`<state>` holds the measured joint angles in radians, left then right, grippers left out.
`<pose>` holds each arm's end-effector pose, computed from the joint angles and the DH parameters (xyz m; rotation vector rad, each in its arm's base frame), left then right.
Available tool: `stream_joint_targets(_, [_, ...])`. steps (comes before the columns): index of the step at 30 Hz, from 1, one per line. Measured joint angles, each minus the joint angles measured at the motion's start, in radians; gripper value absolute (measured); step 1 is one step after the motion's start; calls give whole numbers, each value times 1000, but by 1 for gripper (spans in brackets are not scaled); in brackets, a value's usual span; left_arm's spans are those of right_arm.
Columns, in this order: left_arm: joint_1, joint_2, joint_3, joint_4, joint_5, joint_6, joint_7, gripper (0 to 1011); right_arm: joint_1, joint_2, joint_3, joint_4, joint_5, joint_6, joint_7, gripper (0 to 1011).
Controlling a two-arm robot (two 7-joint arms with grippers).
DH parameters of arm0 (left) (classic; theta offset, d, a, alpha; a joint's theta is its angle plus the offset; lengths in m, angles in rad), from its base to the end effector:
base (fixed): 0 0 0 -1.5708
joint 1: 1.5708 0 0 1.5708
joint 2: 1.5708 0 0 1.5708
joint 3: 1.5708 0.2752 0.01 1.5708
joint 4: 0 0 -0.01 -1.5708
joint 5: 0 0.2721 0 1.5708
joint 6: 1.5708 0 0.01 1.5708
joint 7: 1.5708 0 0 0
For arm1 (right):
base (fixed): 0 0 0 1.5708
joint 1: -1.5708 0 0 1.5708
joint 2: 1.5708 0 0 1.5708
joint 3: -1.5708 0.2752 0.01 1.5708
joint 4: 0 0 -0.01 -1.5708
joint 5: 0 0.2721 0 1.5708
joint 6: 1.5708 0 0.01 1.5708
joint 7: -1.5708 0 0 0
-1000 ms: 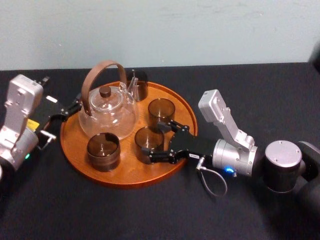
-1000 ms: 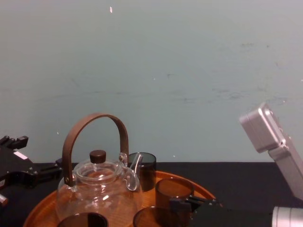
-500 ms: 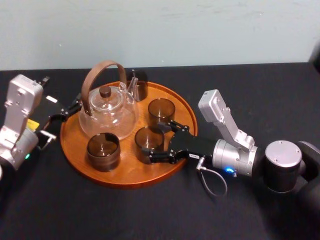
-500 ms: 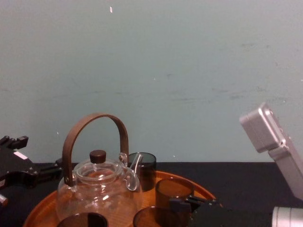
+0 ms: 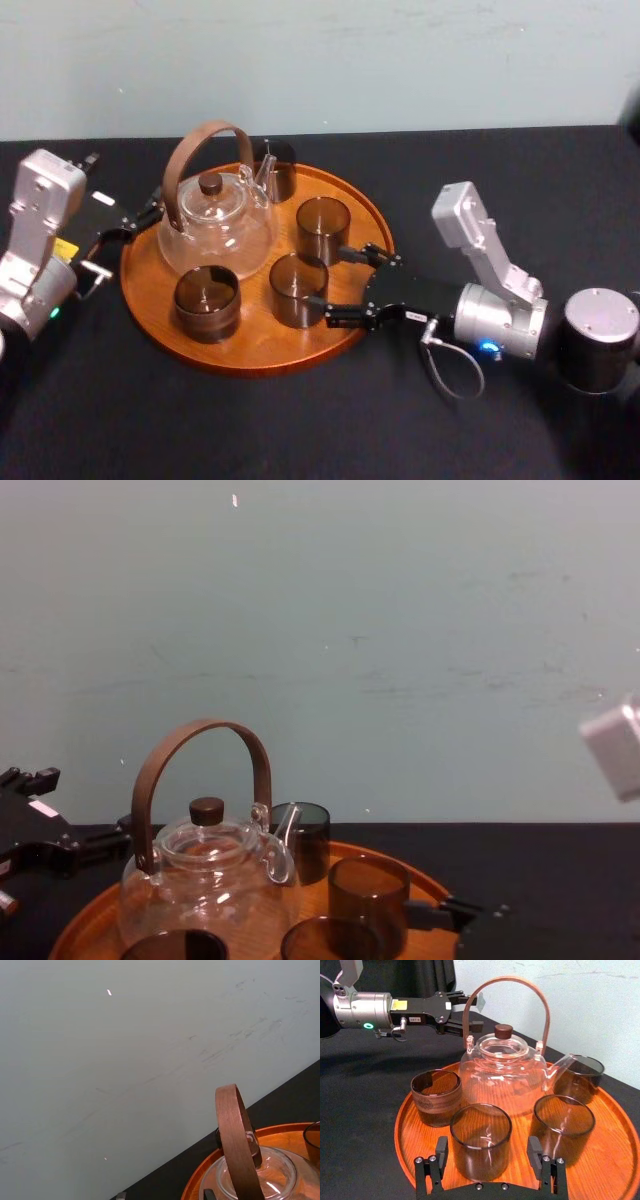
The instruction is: Pick up the glass from the table and place it on the tray.
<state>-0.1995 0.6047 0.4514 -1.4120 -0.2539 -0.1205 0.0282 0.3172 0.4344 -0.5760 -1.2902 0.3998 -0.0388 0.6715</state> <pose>0.3210 0.0840 -0.2833 0.3045 -0.2850 1.2479 0.3444 -0.0152 -0.3002 -0.2098 0.0445 -0.5066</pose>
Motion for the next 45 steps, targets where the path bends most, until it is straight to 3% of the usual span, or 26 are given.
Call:
stream_joint_targets(13, [0, 0, 0, 0, 0, 0, 0, 1001, -80, 84, 54, -77, 46, -32, 3, 1002])
stream_joint_targets(25, [0, 0, 0, 0, 0, 0, 0, 1001, -107, 115, 126, -89, 78, -64, -31, 1002])
stream_joint_targets(33, [0, 0, 0, 0, 0, 0, 0, 1001, -100, 89, 183, -68, 86, -85, -96, 1002])
stream_joint_targets(45, [0, 0, 0, 0, 0, 0, 0, 1001, -55, -11, 253, 6, 22, -91, -285, 1002])
